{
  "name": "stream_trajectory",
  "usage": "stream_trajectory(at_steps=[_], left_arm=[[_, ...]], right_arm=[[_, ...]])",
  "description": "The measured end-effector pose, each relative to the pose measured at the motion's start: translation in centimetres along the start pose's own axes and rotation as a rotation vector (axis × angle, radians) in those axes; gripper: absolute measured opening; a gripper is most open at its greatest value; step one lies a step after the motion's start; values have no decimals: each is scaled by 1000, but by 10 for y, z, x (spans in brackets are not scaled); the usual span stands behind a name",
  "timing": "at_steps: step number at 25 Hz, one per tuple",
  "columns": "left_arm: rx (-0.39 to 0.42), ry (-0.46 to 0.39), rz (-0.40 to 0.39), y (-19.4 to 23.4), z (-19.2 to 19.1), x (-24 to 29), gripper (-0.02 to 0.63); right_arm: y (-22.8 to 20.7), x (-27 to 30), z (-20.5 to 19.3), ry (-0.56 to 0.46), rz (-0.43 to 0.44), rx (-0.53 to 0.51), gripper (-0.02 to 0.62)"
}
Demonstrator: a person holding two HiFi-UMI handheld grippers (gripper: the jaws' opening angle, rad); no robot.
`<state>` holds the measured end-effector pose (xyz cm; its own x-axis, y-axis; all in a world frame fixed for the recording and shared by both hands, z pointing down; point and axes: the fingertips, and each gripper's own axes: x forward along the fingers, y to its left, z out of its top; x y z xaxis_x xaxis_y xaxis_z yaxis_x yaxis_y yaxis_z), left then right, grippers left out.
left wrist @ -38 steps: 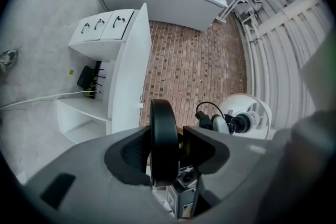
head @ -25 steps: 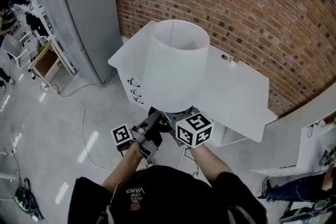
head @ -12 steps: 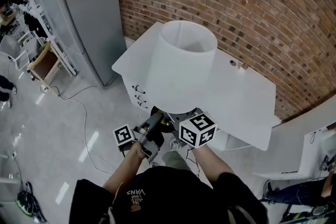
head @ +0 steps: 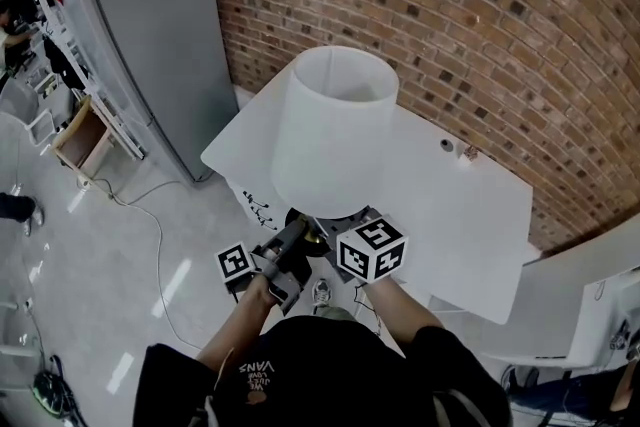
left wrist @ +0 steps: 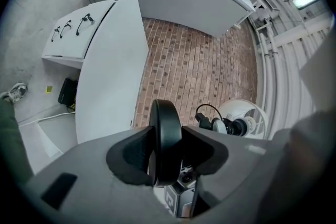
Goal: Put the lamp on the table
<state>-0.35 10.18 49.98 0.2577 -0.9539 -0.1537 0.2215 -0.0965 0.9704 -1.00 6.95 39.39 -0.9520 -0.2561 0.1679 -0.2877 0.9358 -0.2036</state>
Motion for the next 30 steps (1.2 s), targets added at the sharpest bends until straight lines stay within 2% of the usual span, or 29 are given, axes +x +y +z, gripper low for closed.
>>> stream_trajectory(at_steps=[10,18,25,30], left_arm=[[-10,-31,-1,9,34,95,166],[-16,-49,11,23,56,142,167],[-43,-6,29,34,96,174,166],[-38,83,67,38,128,198,169]], right_arm=[[-93,33,25,29,37,0,112],[-144,57,28,55,61,17,112],[-182,96,27,69,-2,47,111],[-211,125,31,67,-73,80,110]])
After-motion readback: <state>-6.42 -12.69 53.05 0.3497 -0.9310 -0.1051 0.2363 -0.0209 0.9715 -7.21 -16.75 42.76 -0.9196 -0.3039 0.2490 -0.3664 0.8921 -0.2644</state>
